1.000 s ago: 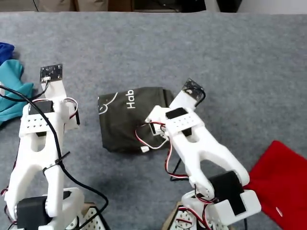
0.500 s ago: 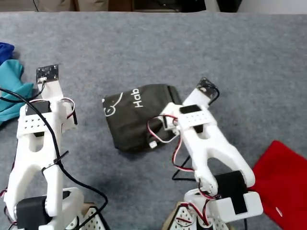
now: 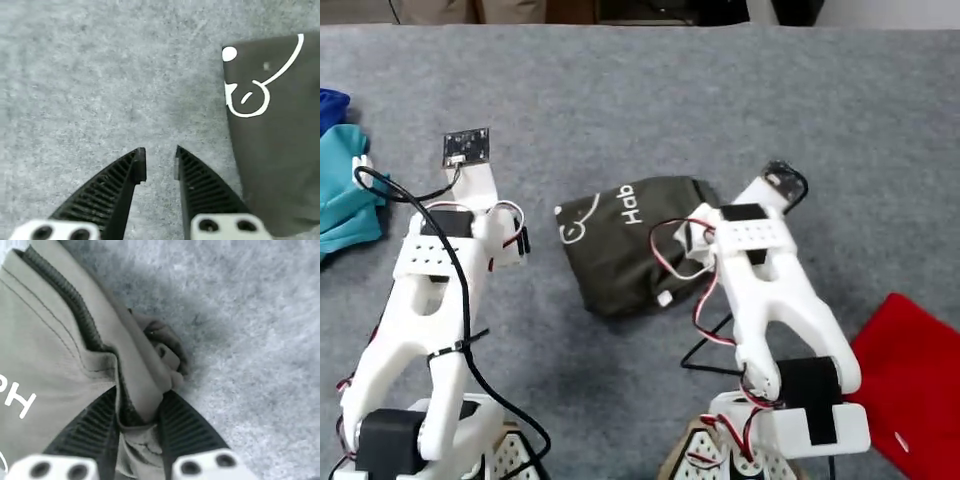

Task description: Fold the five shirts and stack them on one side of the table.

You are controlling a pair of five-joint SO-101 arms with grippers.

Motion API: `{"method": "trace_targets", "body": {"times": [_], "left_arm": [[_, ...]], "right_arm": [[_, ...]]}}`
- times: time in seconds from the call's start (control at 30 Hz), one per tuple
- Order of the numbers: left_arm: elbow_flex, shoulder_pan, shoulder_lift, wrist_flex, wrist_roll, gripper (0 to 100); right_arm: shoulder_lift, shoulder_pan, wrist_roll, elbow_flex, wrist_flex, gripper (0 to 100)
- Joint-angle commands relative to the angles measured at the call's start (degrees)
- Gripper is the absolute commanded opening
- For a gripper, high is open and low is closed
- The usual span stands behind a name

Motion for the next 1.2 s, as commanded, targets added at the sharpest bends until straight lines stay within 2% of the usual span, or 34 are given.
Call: {"method": "trace_targets", "body": {"times": [0.0,0.3,0.43,0.57,0.73,0.93,1.17], "left_arm": [[-1.58,0.88,-1.36,-0.88,0.97,13],[-3.43,0.09,8.92,-0.62,-1.93,13],[-4.31,0.09,10.24,0.7,-3.69,13],[-5.71,-0.18,9.8,2.9,-5.8,13],[-7.03,-2.81,10.24,2.9,-6.33,13],[-7.03,-4.13,10.24,2.9,-10.02,13],[-7.38,-4.48,10.24,2.9,-10.29,13]], "right_arm": [[-1.98,5.85,2.37,-3.12,0.62,0.4],[-19.38,24.13,13.63,-6.02,13.8,0.4],[-25.71,36.88,20.84,-6.02,14.95,0.5],[-26.24,50.86,27.08,-6.02,15.12,0.5],[-26.33,65.01,33.41,-6.2,15.03,0.5],[-26.24,77.58,39.82,-6.2,14.86,0.6],[-26.24,87.78,46.59,-6.29,10.9,0.6]]}}
